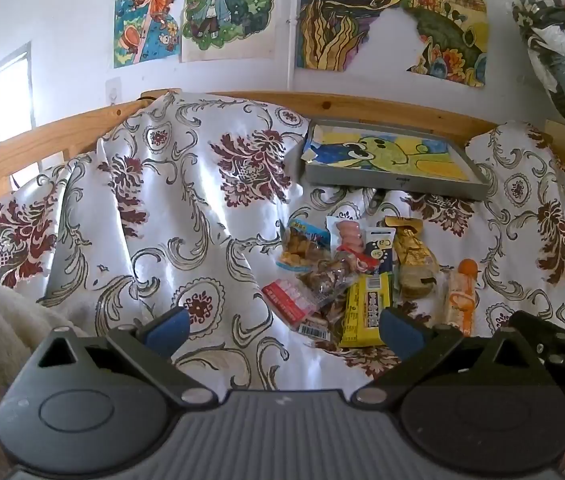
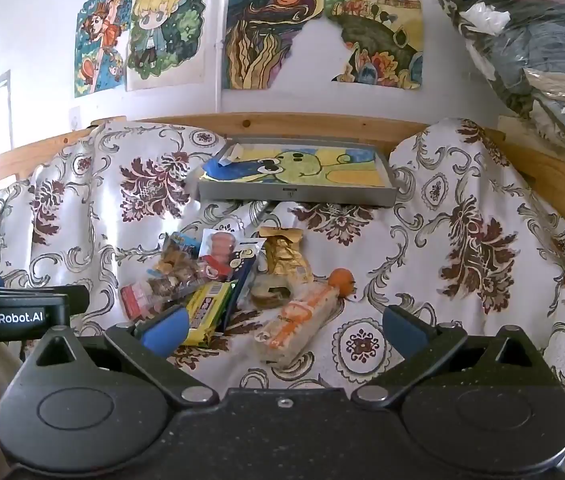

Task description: Organize snacks

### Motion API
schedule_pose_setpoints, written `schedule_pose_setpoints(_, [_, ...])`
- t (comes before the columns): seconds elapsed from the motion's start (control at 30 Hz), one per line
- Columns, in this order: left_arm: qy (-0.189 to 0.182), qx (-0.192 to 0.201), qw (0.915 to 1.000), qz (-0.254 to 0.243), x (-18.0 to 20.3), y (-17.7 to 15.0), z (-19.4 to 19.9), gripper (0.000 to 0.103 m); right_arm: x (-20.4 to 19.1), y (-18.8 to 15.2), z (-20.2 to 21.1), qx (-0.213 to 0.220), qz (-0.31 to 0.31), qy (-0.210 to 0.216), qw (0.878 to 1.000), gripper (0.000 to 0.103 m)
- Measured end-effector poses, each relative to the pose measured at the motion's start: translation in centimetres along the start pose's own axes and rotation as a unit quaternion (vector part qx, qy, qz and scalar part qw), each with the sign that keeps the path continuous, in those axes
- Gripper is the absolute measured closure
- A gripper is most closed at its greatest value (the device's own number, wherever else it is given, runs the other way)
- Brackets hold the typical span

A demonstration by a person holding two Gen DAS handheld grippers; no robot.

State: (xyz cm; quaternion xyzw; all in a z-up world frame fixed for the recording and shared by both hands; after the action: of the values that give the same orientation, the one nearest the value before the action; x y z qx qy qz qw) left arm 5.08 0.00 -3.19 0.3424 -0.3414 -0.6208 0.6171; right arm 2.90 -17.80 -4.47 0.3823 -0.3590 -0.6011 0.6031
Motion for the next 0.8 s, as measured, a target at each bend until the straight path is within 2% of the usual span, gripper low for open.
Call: schedule_pose_setpoints(0.8, [0.000,-0.002,1.0000,0.001,0.00,-0.01,0.00,0.000,-0.10,-0.10,-0.22,-0.002,0.002,-0.001,1.000,0.001])
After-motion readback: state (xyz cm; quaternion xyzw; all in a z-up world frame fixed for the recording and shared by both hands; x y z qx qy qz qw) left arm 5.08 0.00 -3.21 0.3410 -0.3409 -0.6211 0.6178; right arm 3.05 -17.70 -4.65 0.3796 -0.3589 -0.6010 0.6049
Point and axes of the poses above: each gripper's, at about its wrist camera, not at the fingertips, and z roughly against the way its jaws point, x to its right, y to its top, the point moved 6 cm from there along -z, roughly the way its jaws point, and after that the axes turned 1 degree about -z, right-handed, at the moved point
